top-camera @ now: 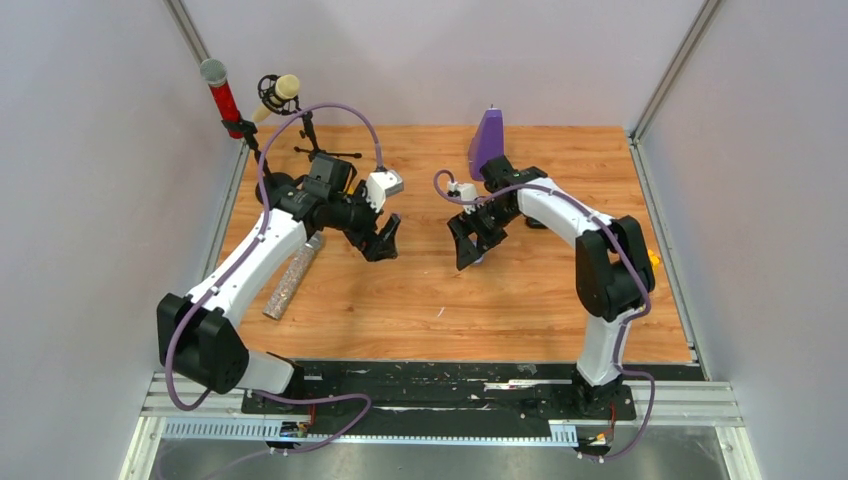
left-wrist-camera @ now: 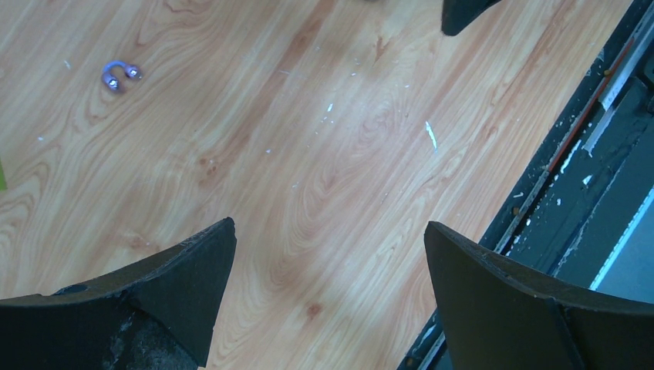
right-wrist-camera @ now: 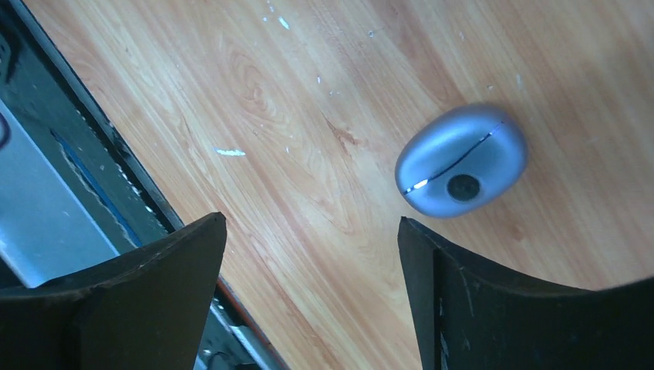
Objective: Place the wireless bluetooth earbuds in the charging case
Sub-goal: Move the charging case to the center of the board, then pick up the charging case at the center of the board.
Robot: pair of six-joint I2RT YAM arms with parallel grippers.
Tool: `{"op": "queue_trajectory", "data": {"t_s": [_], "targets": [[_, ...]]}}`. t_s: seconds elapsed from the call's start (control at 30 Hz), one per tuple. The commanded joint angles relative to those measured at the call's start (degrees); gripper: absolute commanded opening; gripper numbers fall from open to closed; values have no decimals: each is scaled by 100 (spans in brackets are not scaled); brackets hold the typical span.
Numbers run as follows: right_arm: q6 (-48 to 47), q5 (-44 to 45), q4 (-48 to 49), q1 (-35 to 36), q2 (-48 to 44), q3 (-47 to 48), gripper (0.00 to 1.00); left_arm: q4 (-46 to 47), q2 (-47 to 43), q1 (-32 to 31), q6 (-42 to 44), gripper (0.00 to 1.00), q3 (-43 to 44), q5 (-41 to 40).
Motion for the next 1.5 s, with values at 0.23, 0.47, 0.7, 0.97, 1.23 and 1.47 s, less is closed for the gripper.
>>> {"op": "queue_trajectory", "data": {"t_s": [0.23, 0.47, 0.7, 0.97, 1.23, 1.47], "targets": [[-3627, 688, 1207, -467, -1143, -935, 100, 120, 241, -2, 233, 100, 234, 603], [-2923, 2023, 3416, -580, -1883, -1399, 100, 421, -103, -1, 141, 100, 6, 291], [-2324, 1397, 4115, -597, -2746, -2215, 100, 618, -329, 0, -6, 100, -118, 148], [-1549, 1301, 3460, -763, -2078, -1243, 100, 673, -361, 0, -73, 100, -182, 78], [-651, 1183, 4599, -805, -3241, -1550, 100, 773, -458, 0, -93, 100, -233, 11], [-684, 177, 4592, -805, -3702, -2241, 100, 771, -456, 0, -134, 100, -208, 31]]}}
